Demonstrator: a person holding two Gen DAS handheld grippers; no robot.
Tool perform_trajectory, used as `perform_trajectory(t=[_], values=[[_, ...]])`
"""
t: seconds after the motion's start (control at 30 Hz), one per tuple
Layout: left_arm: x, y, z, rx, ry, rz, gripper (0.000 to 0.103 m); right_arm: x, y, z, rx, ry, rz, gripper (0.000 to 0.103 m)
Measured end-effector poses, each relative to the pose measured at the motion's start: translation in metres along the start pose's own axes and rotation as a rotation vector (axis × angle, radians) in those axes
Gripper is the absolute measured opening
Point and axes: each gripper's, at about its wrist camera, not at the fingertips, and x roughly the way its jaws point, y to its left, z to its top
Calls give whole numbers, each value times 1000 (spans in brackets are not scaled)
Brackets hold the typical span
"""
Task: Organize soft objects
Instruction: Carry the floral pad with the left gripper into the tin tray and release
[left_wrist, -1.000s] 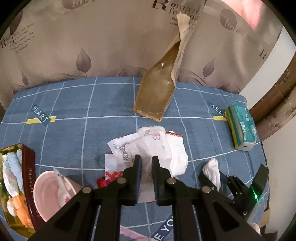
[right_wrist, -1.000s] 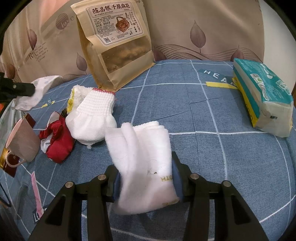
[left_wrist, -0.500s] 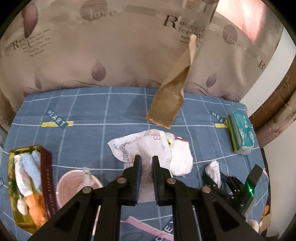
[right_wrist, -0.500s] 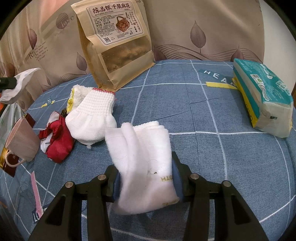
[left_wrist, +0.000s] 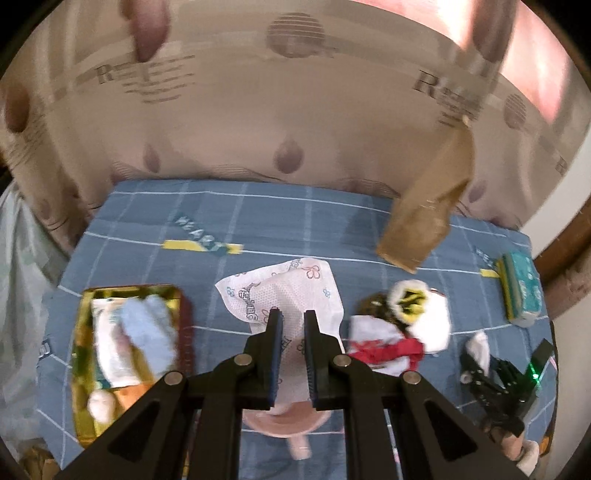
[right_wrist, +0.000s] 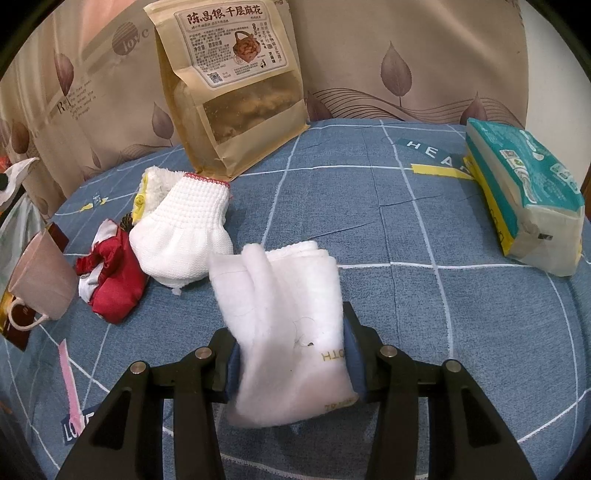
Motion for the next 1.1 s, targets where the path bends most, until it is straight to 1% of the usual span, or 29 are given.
perform_trajectory(t=[0.17,0.37,0.63,0.77,0.87,0.97,1.1], values=[[-4,41,-3,-45,-3,63,11,1,0,1,-7,2,-5,44],[-2,84,-8,-101,8,116,11,2,0,1,-15,4,-13,45],[4,129,-11,-163,16,178,11,3,2,3,-29,7,-22,45],[14,147,-13,-179,33,208,11,3,3,3,-33,7,-26,45],[22,163,-14,-199,43,212,11,2,3,3,-33,7,-26,45],[34,179,-17,-214,64,238,11,2,3,3,-34,8,-28,45],[46,195,-19,-223,80,254,11,2,4,3,-37,8,-32,45]])
